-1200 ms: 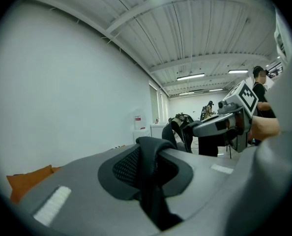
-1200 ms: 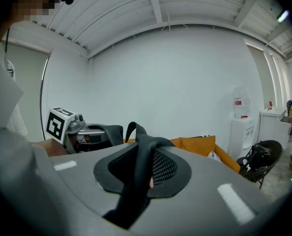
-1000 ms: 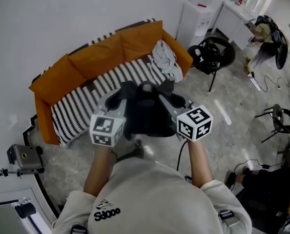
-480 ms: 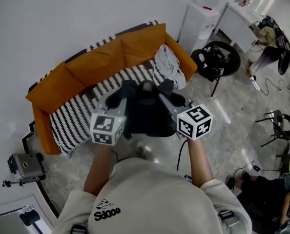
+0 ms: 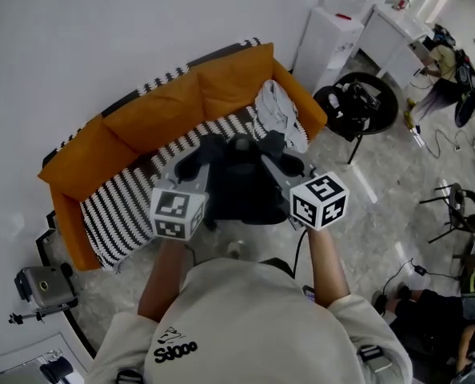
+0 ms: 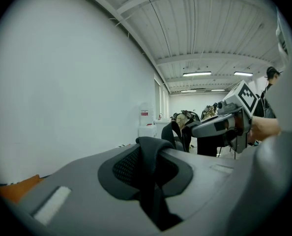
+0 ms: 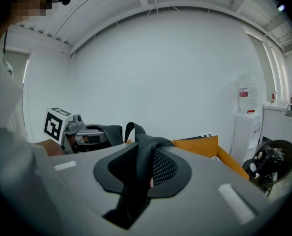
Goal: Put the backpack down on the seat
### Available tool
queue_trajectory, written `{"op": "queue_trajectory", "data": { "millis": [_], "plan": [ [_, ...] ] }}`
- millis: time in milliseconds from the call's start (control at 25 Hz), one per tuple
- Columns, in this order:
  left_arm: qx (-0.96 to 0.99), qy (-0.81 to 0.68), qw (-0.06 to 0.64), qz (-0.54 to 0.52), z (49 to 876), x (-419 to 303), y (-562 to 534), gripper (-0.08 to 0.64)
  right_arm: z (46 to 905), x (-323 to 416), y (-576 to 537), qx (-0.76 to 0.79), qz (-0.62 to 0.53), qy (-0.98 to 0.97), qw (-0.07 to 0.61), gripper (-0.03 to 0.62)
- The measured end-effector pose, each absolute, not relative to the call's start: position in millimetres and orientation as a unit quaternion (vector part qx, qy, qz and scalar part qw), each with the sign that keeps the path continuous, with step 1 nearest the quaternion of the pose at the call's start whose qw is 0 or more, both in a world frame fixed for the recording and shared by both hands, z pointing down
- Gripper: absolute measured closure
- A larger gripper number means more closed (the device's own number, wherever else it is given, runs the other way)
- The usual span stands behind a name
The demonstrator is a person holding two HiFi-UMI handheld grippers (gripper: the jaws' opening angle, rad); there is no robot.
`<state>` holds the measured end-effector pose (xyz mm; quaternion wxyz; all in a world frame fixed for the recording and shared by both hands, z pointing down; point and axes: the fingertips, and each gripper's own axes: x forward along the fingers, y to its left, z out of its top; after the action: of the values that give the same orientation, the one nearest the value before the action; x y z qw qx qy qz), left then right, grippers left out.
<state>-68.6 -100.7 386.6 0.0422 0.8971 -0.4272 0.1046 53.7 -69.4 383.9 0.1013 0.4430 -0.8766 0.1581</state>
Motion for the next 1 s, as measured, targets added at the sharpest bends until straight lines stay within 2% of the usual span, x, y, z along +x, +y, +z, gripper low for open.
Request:
{"op": "queue_trajectory", "data": {
  "millis": [440, 1000],
  "plan": [
    [0.895, -0.431, 0.034, 0.108, 388, -78, -168, 0.517, 387, 45, -135, 0.444, 0.156, -0.877, 0.096, 0.531],
    [0.873, -0.461, 0.085, 0.136, 444, -68, -287, 0.517, 442, 52, -271, 0.379, 0.198, -0.895, 0.126, 0.529]
  ]
}}
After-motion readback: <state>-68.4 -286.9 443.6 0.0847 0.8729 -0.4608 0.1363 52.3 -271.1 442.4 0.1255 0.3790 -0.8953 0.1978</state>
